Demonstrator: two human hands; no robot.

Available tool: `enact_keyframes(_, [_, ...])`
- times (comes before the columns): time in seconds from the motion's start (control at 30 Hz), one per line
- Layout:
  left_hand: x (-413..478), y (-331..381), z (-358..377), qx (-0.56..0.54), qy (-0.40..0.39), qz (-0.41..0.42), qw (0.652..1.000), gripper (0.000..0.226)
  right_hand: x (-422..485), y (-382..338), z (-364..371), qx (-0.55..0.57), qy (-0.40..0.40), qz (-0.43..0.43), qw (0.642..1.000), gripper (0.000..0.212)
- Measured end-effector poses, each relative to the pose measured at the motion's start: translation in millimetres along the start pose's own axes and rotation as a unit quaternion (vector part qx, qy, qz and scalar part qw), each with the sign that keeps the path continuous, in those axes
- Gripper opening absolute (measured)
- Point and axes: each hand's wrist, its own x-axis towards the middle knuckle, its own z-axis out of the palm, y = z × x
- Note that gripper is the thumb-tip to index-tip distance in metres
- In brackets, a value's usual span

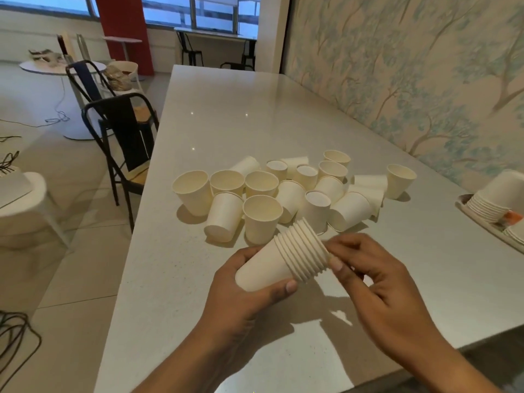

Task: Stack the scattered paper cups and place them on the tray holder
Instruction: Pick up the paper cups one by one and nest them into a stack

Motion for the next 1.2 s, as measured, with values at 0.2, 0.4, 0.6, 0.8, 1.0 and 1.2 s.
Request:
enact_keyframes(0.2, [0,3,-3,-0.023,-0.003,0.010,1.000,0.057,24,2,17,0.057,-0.197,0.032,0.978,0.076])
enact_keyframes(0.4, [-1,8,-10,-0.037,-0.003,0.021,0.999,0.058,77,33,11,0.078,-0.023,0.054,0.995,0.033])
enact_keyframes(0.6, [-5,8,-9,0.025,-0.074,0.039,0.996,0.062,118,59,33,-0.112,-0.149,-0.080,0.979,0.030])
enact_keyframes(0.8, [-4,7,-9,0.062,-0.084,0.059,0.993,0.064,121,69,34,-0.226,-0.223,-0.112,0.942,0.027])
enact_keyframes(1.0, [-4,2,-9,0.055,-0.081,0.052,0.994,0.064,84,49,-5,-0.109,0.006,-0.114,0.988,0.011])
enact_keyframes(1.2, [-1,-4,-6,-0.002,-0.039,0.022,0.999,0.063,37,39,-49,0.139,0.198,-0.021,0.970,0.017])
